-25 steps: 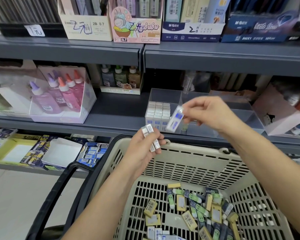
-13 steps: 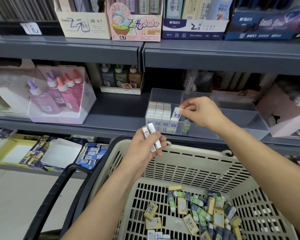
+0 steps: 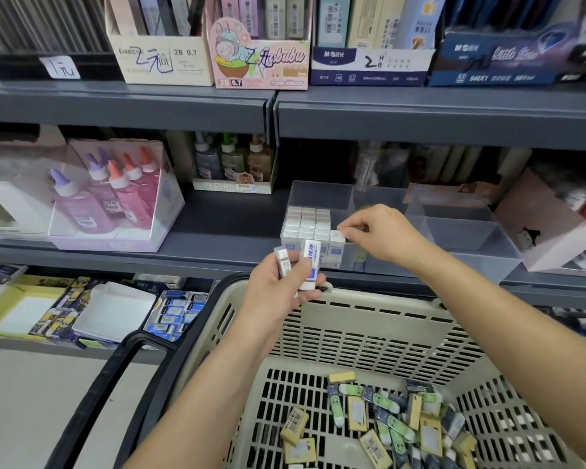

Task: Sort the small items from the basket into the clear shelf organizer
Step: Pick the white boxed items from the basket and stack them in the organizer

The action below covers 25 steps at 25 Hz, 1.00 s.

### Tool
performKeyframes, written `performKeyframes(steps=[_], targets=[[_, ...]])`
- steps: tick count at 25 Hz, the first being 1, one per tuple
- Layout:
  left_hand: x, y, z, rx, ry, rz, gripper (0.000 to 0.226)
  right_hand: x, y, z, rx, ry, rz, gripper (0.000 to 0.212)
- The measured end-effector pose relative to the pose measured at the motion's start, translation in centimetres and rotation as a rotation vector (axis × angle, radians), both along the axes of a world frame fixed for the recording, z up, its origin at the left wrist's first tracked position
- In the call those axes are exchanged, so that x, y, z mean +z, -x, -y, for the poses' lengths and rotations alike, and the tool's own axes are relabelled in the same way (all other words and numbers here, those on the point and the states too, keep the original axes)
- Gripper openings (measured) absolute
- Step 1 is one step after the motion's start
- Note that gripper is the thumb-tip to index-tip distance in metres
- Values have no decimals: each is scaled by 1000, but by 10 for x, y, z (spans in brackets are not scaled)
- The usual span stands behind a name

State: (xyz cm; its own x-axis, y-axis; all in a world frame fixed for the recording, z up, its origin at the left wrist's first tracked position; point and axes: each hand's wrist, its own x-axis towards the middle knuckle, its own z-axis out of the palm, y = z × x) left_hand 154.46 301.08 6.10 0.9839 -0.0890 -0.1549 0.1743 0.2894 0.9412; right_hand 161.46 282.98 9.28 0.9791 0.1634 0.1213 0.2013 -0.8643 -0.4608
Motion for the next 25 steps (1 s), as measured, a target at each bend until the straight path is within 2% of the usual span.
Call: performKeyframes(steps=[2,3,6,12,14,16,18,20,22,25], targets=[[1,0,1,6,10,-15,11,1,10,-6,-1,-29,109,21],[1,0,1,6,6,-16,11,3,18,-10,19,-108,117,20],[3,0,1,-16,3,0,10,11,38,-24,113,-393,-73,20],[6,-2,-2,17,132,-46,15,16,47,-22,58,-608,-190,10],[4,-3,-3,75,137,-32,13,13,50,-17,49,-521,-224,9],[3,-3,-3,93,106,-3,12,9,53,-14,53,-349,-195,2],[2,-1,1,50,-1,49,13,6,57,-14,80,-254,-107,19],[1,2,6,-8,-90,98,14,5,61,-19,142,-248,-64,22],[2,3,7,-9,-85,112,13,4,63,-18,194,-247,-77,22],[3,1,5,31,-76,96,10,12,50,-6,81,-346,-24,19]])
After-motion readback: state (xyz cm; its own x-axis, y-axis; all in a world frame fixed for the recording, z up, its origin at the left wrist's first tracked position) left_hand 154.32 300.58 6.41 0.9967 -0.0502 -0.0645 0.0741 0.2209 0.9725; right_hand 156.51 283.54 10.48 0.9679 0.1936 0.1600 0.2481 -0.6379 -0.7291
